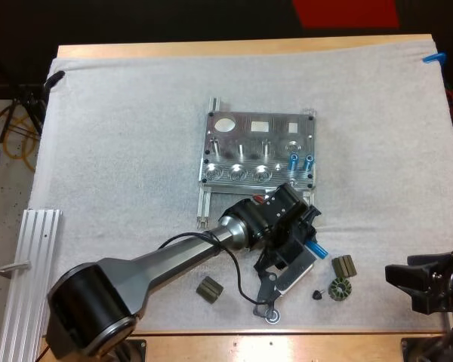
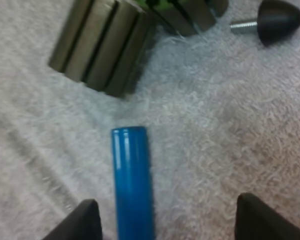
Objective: Load cells from right to left
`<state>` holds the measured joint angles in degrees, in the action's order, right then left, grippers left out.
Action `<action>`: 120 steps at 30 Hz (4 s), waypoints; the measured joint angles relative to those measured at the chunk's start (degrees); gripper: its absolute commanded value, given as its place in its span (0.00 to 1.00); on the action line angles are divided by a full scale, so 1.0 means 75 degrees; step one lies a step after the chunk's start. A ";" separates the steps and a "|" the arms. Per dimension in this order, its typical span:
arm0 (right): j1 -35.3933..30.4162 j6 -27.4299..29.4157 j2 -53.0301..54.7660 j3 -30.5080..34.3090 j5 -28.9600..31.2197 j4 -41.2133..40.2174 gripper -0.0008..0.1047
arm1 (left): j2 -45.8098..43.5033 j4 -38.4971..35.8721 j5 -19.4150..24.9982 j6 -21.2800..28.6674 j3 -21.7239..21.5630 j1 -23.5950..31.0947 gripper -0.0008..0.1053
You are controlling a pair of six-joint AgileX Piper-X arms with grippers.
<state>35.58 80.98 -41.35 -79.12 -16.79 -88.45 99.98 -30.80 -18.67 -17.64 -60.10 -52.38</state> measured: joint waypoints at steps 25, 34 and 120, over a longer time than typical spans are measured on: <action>0.0000 0.0000 0.0000 0.0000 0.0000 0.0000 0.45 | 0.0573 0.0952 -0.0066 -0.0024 0.0000 0.0000 0.54; 0.0000 -0.0012 0.0000 0.0000 0.0000 0.0000 0.45 | 0.0573 0.0952 -0.0066 -0.0024 0.0000 0.0000 0.52; 0.0000 -0.0869 0.0000 0.1549 -0.0608 0.2153 0.45 | -0.5531 -0.1917 0.1598 -0.4569 0.0000 -0.0042 0.01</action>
<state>35.58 74.47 -41.35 -67.50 -21.35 -72.30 58.50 -45.18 -6.68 -51.91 -60.10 -52.70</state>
